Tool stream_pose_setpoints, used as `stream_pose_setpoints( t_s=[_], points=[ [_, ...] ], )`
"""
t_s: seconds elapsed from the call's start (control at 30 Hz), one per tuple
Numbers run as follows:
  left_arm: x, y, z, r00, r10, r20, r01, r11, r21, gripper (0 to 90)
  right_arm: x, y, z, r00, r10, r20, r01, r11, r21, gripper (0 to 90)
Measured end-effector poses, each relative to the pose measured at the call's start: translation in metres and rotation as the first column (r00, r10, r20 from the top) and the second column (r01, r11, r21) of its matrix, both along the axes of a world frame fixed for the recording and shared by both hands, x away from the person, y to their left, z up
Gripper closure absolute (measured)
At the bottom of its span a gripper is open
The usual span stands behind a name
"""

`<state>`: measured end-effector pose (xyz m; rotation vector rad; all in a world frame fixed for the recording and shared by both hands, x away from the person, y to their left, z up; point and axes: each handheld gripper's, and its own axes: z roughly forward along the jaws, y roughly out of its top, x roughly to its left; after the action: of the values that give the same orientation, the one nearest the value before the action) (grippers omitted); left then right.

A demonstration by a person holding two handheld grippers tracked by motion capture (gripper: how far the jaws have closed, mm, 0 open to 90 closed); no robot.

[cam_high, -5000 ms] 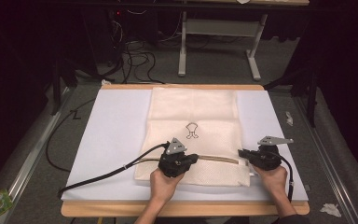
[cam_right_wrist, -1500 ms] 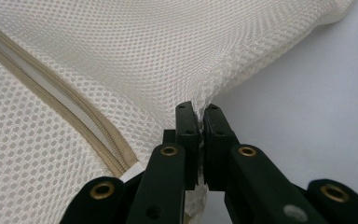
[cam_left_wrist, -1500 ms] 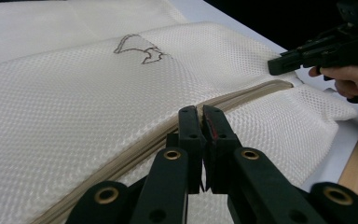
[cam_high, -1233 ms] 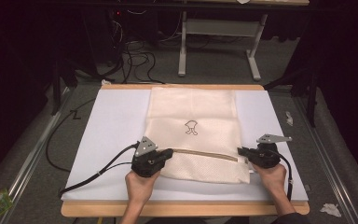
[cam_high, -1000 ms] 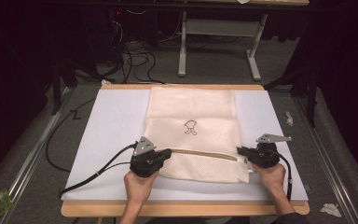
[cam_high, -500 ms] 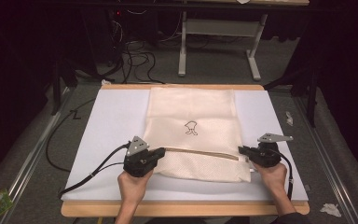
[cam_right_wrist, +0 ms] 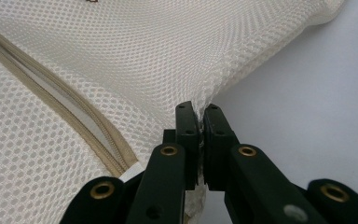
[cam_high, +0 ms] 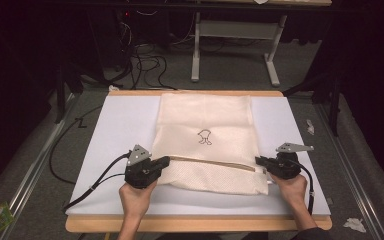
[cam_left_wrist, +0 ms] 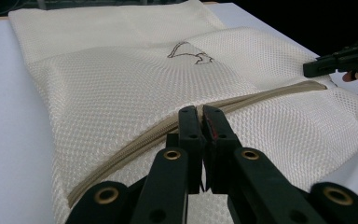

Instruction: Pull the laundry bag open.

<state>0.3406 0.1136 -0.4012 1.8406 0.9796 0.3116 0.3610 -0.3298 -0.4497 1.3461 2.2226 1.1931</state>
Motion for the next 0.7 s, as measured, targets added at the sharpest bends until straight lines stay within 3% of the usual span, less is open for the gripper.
stream_pose_setpoints(
  t_s=[0.13, 0.57, 0.7],
  points=[
    [-0.001, 0.005, 0.002, 0.9997, 0.020, 0.011, -0.020, 0.9997, 0.017, 87.3, 0.000, 0.000, 0.000, 1.0000, -0.006, 0.002, 0.006, 1.000, -0.009, 87.7],
    [0.000, 0.022, 0.006, 0.9979, 0.062, 0.015, -0.062, 0.9980, -0.007, 87.3, 0.001, -0.001, -0.001, 0.9999, -0.013, 0.000, 0.013, 1.000, -0.009, 87.8],
    [0.000, 0.029, 0.008, 0.9966, 0.080, 0.018, -0.080, 0.9967, 0.010, 87.3, 0.001, -0.002, -0.002, 0.9998, -0.018, -0.005, 0.018, 1.000, -0.008, 87.8]
  ],
)
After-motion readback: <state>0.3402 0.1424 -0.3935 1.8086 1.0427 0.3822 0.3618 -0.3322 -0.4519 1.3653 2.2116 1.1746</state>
